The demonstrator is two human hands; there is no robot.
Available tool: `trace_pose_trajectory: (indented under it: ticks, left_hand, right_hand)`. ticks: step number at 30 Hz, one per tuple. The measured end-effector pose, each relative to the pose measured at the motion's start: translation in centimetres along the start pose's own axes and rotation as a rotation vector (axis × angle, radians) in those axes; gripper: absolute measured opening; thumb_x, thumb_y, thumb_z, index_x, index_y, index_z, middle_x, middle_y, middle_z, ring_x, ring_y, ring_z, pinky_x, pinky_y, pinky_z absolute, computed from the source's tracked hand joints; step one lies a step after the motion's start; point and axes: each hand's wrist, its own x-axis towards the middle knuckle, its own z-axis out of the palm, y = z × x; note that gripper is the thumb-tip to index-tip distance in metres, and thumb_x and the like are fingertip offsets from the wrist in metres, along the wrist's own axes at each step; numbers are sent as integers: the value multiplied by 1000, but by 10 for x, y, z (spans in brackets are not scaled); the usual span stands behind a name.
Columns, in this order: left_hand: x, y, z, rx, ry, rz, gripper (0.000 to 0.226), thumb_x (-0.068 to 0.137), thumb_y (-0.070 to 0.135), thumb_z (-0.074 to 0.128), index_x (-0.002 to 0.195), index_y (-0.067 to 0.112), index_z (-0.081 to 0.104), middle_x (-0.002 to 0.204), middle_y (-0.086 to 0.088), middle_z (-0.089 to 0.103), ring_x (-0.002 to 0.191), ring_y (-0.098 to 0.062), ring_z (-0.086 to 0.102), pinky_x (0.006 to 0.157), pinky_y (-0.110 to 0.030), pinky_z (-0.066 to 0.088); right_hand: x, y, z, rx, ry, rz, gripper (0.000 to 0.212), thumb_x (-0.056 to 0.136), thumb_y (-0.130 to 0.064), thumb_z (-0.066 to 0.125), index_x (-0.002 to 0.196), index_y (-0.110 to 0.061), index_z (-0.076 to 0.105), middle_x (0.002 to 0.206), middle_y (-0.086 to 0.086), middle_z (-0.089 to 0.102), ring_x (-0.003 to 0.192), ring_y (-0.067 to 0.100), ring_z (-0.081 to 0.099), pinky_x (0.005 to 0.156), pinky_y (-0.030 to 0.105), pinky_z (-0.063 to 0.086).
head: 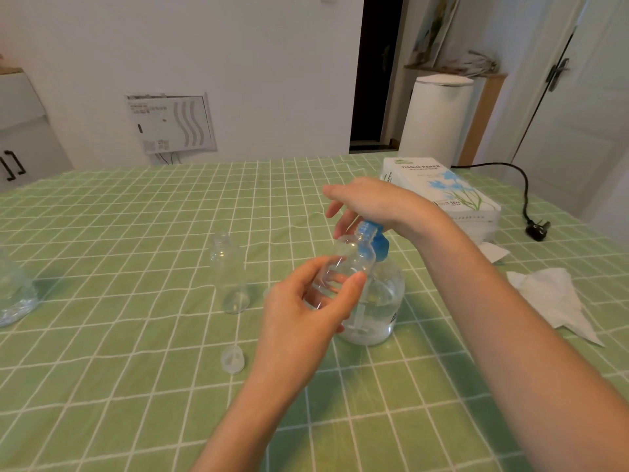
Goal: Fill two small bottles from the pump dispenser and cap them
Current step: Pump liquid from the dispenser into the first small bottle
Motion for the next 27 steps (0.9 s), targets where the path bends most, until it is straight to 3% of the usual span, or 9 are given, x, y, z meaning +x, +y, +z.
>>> trace_pose_trajectory:
  ticks: [3,7,10,16,20,24,27]
  left_hand:
    - [0,-1,0,5,-6,-3,17,72,34,70,89,34,67,70,8,70,59,-9,62,50,-18,52]
    - [-1,-1,0,27,-8,3,17,74,32,70,90,33,68,72,2,70,59,-17,61,50,-21,53]
    - [-2,-2,-1,50,-8,3,15,76,30,69,91,32,68,73,1,70,59,-23,60,54,-27,54]
    - [-2,-4,-2,65,4,0,17,75,32,70,92,34,67,77,0,70,64,-32,61,59,-35,55]
    - [-1,-3,-1,28,8,-4,18,74,31,70,92,34,67,72,6,70,59,-14,60,49,-21,51]
    - [-1,-1,0,-11,7,-6,15,75,30,70,89,35,68,72,6,69,61,-15,59,47,-15,46]
    - [-1,-1,0,-13,11,-3,16,73,33,70,89,35,67,75,5,70,63,-16,61,47,-15,47]
  right_hand:
    - [-2,-1,2,9,-22,27,41,97,-45,35,89,-20,66,115,10,63,106,29,59,96,46,45]
    - [-2,0,3,9,-39,30,31,96,-33,38,87,-20,65,116,11,64,107,30,59,88,39,46]
    - [-2,1,8,2,-60,32,27,95,-24,39,85,-19,64,120,12,62,110,30,58,91,39,44]
    - [-3,2,9,3,-25,18,26,96,-25,40,91,-16,65,113,13,65,107,32,60,95,40,44]
    - [-5,-1,4,48,38,18,28,96,-26,42,103,-10,65,102,13,70,103,31,64,84,35,47]
    - [-7,-6,-1,22,55,10,33,96,-32,43,107,-10,65,98,10,71,100,27,65,70,28,45]
    - [-7,-6,1,34,23,21,31,96,-31,43,103,-11,66,101,11,71,103,29,64,74,33,44]
